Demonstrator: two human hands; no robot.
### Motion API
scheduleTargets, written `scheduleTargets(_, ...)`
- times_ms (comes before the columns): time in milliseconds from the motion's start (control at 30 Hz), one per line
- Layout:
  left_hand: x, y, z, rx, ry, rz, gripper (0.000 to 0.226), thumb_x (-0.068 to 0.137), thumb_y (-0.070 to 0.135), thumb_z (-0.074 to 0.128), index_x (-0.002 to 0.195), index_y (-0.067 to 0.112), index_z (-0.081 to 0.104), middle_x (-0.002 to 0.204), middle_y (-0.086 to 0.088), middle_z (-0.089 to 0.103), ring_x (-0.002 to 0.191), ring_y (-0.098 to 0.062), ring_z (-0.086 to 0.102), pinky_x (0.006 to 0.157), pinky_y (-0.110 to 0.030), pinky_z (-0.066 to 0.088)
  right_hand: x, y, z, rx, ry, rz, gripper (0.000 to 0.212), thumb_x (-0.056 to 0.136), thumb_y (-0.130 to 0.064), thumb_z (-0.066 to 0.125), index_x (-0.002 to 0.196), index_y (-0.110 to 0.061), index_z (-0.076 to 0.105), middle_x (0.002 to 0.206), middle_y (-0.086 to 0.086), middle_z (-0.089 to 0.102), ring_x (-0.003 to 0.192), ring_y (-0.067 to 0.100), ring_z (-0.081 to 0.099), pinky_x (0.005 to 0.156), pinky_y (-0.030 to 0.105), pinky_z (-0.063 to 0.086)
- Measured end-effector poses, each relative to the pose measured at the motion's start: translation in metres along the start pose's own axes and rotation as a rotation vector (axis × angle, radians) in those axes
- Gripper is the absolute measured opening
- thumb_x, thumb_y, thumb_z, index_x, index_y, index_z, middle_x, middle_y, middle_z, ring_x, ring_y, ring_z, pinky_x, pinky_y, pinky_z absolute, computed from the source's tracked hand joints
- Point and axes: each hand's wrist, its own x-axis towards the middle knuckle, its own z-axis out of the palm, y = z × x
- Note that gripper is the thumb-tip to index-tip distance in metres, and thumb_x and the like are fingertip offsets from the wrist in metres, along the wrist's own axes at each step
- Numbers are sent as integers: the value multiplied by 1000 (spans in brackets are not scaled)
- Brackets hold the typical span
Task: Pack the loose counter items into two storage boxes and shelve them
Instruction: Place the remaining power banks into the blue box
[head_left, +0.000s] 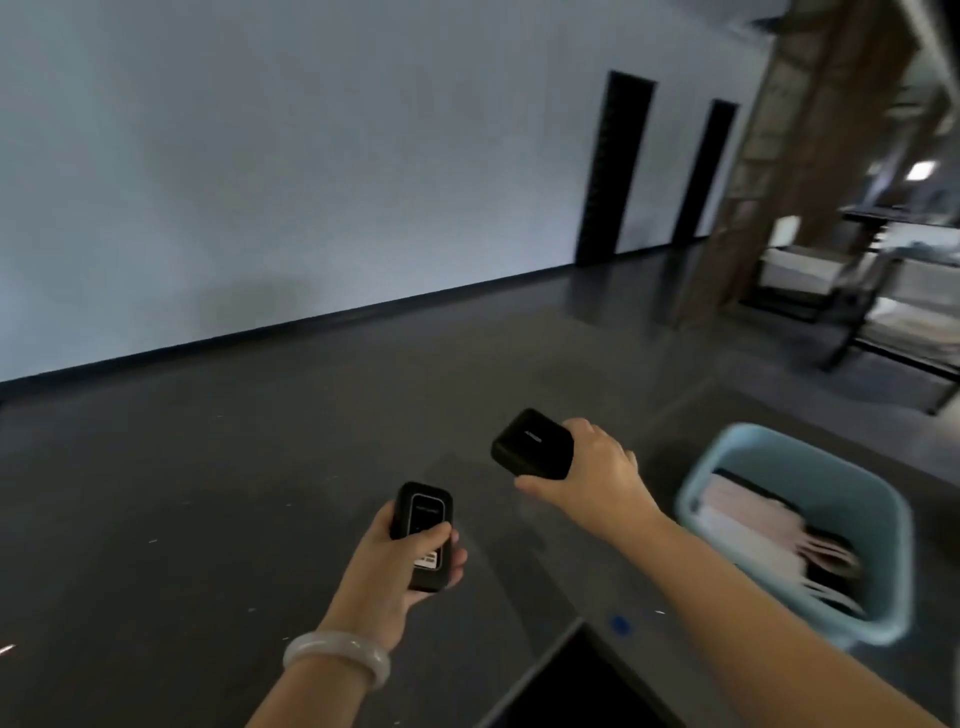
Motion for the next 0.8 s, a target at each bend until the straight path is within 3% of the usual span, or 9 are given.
scheduleTargets(167, 7, -29, 106, 64, -166, -27, 29, 88, 7, 67, 116, 12, 60, 104, -25, 69, 88, -36, 71, 77, -43, 59, -12, 107, -66, -30, 90, 134, 73, 66, -62, 75, 119, -19, 49, 110, -1, 59, 105, 22, 57, 93, 41, 47)
scheduleTargets(433, 36, -57, 211, 158, -268, -109, 34, 87, 4, 69, 118, 12, 57, 93, -19, 69, 82, -32, 71, 77, -45, 60, -15, 219, -119, -76, 66, 280, 58, 66, -56, 77, 105, -20, 54, 96, -6, 60, 94, 17, 58, 84, 33, 48)
scheduleTargets(600, 82, -52, 255, 178, -325, -106, 44, 83, 2, 73, 120, 15, 55, 106, -18, 68, 88, -30, 70, 77, -43, 58, 6, 265, -134, -84, 33, 359, 69, 68, -52, 79, 121, -18, 52, 112, 0, 61, 105, 22, 58, 87, 33, 46)
scheduleTargets(700, 114, -52, 279, 201, -372, -105, 50, 79, -1, 75, 120, 20, 54, 108, -15, 68, 93, -29, 69, 82, -42, 57, 20, 285, -137, -64, 47, 415, 70, 67, -49, 81, 123, -19, 51, 111, -1, 61, 104, 21, 57, 83, 31, 44)
scheduleTargets(800, 138, -57, 299, 260, -442, -126, 55, 76, -6, 76, 118, 23, 53, 106, -14, 68, 94, -27, 69, 82, -40, 58, 34, 304, -137, -53, 31, 466, 74, 64, -48, 83, 125, -22, 51, 109, -3, 59, 109, 22, 54, 92, 37, 46)
